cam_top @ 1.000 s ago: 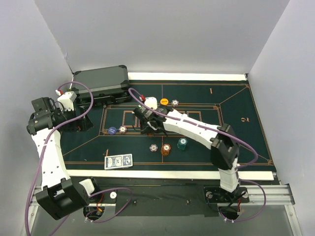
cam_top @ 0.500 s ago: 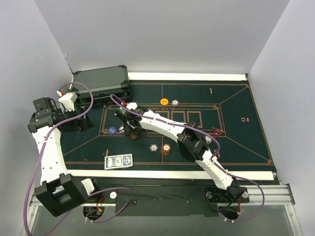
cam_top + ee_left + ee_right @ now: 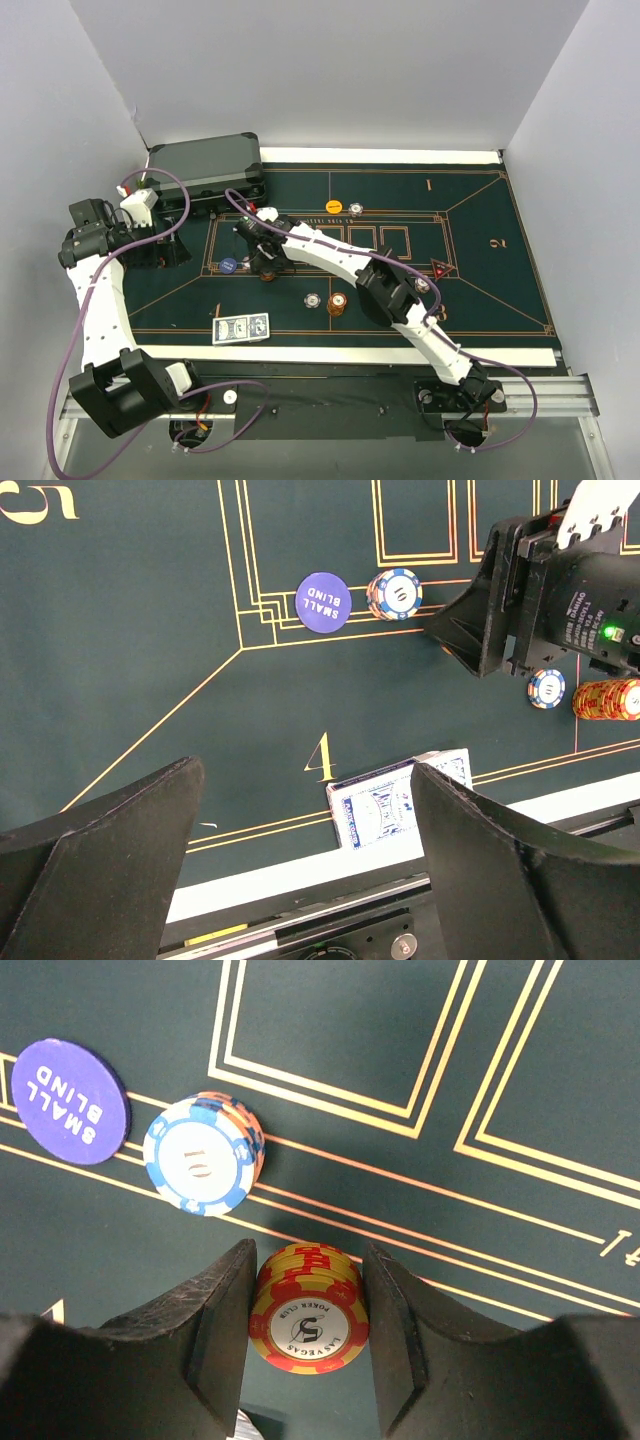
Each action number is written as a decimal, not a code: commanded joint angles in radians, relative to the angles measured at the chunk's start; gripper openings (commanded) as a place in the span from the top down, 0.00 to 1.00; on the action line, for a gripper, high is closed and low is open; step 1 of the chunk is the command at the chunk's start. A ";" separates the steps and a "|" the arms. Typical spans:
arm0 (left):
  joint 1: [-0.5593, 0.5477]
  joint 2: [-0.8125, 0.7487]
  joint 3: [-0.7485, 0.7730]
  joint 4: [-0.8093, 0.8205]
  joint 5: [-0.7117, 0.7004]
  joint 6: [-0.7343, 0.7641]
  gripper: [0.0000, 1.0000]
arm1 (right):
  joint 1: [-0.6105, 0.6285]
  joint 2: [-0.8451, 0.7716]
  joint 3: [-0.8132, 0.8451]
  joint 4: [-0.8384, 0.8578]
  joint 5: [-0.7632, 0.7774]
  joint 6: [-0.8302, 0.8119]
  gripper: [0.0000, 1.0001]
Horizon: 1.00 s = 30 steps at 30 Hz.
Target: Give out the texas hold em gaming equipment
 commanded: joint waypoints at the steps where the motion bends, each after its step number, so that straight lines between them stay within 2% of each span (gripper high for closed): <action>1: 0.006 -0.013 0.000 0.035 0.025 0.013 0.04 | -0.010 0.013 0.011 0.020 -0.010 0.023 0.68; 6: 0.006 -0.016 0.003 0.032 0.025 0.011 0.04 | -0.010 0.018 0.007 0.023 -0.002 0.025 0.63; 9: 0.009 -0.019 0.006 0.028 0.025 0.011 0.04 | -0.010 0.024 0.007 0.023 -0.001 0.025 0.50; 13: 0.012 -0.028 0.009 0.021 0.025 0.014 0.04 | -0.008 0.012 -0.004 0.023 -0.002 0.031 0.40; 16: 0.012 -0.033 0.011 0.012 0.025 0.016 0.04 | -0.002 -0.017 -0.027 0.023 0.005 0.025 0.39; 24: 0.017 -0.057 0.038 -0.026 0.027 0.023 0.04 | -0.011 -0.241 -0.099 -0.018 0.093 -0.024 0.28; 30: 0.017 -0.090 0.054 -0.055 0.034 0.023 0.04 | -0.008 -0.480 -0.284 -0.023 0.151 -0.037 0.24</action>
